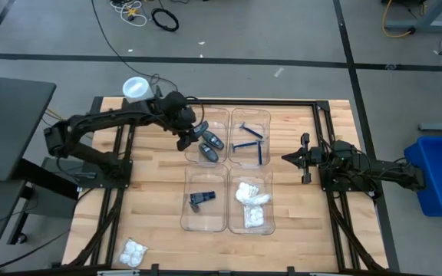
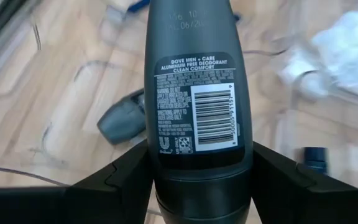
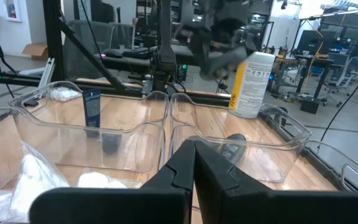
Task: Pick & Place Travel size toiletries
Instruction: Put the deodorant into the top left transparent bin
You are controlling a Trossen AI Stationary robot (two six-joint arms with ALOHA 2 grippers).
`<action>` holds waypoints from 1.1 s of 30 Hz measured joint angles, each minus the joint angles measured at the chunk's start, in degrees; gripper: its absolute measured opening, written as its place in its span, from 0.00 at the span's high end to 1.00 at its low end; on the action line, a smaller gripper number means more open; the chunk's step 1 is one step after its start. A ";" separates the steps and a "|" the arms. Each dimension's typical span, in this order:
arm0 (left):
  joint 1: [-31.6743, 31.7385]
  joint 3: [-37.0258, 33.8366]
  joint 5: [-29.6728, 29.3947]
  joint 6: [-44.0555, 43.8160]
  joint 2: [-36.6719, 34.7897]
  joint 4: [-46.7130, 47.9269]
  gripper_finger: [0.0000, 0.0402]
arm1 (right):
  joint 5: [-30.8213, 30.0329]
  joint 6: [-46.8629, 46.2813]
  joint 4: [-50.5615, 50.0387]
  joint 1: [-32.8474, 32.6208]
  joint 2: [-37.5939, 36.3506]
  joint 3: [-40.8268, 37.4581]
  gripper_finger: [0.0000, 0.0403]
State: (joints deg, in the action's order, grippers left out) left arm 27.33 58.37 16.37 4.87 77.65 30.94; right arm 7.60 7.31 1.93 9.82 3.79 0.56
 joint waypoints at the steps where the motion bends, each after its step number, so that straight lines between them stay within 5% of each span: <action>1: 0.00 0.00 -0.39 -0.26 1.16 -0.30 0.44 | 0.00 0.00 -0.02 0.00 0.00 0.00 0.97; 16: -0.02 -0.04 1.19 -3.03 11.31 -6.05 0.44 | 0.00 0.00 -0.01 0.01 0.00 0.00 0.97; 33: 0.00 -0.02 -0.49 -5.09 11.65 -6.54 0.36 | -0.01 0.00 0.00 0.02 0.00 -0.01 0.97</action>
State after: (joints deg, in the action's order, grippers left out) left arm 27.33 58.35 15.88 -0.23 89.30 24.40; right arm 7.58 7.31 1.93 9.85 3.79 0.55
